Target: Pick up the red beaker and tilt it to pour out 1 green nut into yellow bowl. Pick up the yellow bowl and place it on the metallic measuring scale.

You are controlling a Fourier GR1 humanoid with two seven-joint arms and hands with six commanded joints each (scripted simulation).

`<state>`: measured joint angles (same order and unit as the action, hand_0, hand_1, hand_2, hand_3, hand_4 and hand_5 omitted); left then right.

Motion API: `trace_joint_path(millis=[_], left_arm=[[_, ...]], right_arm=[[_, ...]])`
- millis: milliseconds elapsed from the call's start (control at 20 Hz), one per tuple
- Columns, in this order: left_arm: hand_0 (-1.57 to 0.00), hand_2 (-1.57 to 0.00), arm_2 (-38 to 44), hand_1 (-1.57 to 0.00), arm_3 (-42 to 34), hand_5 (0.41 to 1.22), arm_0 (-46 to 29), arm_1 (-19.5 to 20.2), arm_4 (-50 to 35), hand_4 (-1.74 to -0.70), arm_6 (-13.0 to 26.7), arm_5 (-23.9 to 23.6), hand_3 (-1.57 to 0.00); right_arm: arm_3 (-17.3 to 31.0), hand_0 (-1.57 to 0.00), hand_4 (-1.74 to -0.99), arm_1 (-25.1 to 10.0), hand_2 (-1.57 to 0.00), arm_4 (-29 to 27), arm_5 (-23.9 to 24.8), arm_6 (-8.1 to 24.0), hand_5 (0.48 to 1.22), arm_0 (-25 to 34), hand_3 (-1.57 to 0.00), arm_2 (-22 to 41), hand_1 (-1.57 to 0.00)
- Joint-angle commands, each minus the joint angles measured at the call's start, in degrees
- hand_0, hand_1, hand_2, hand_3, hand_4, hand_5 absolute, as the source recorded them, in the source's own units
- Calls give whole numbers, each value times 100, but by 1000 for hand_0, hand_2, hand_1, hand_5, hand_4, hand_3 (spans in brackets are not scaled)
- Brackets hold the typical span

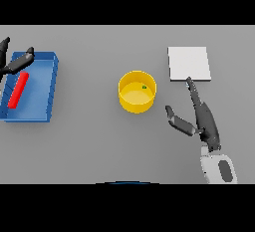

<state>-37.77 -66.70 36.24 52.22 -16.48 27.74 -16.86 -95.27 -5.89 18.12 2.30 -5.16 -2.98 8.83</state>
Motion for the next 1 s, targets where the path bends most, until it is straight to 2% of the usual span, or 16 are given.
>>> trace_joint_path(millis=[0, 200, 400, 550, 750, 800, 950], left_arm=[[-32, -26, 11, -26, -8, 679, -8, -6, -9, -780, 0, -29, -24], [-12, -10, -29, -10, 37, 704, -20, -107, -23, -786, 27, -42, -9], [-5, -4, -50, -3, -72, 709, 23, -93, -15, -795, 121, -82, -3], [-2, -1, -59, -1, 12, 712, -3, -93, -17, -793, 68, -24, -1], [0, 0, -42, 0, 42, 722, 1, -131, -46, -797, -39, -12, 0], [0, 0, -82, 0, 16, 723, 24, -134, -6, -797, 22, -25, 0], [1, 1, -81, 1, -38, 720, 37, -115, -11, -799, 71, -38, 1]], right_arm=[[-10, 1, -1162, -90, 1, -24, -131, -113, 694, 54, 1, 29, 1], [190, 1, -1234, -587, 1, 320, -644, 36, 707, 682, 1, 281, 1], [426, 1, -1282, -1133, 1, 1146, -1028, 343, 677, 1395, 1, 745, 1], [669, 1, -1276, -1532, 1, 1758, -1314, 156, 668, 1905, 1, 1165, 1], [1096, 1, -1271, -1627, 1, 2065, -1673, -66, 658, 2553, 1, 1544, 1], [1246, 1, -1273, -1558, 1, 2123, -1739, -30, 656, 2723, 1, 1637, 1], [1533, 1, -1276, -1638, 1, 2241, -2008, -276, 670, 3016, 1, 1860, 1]])
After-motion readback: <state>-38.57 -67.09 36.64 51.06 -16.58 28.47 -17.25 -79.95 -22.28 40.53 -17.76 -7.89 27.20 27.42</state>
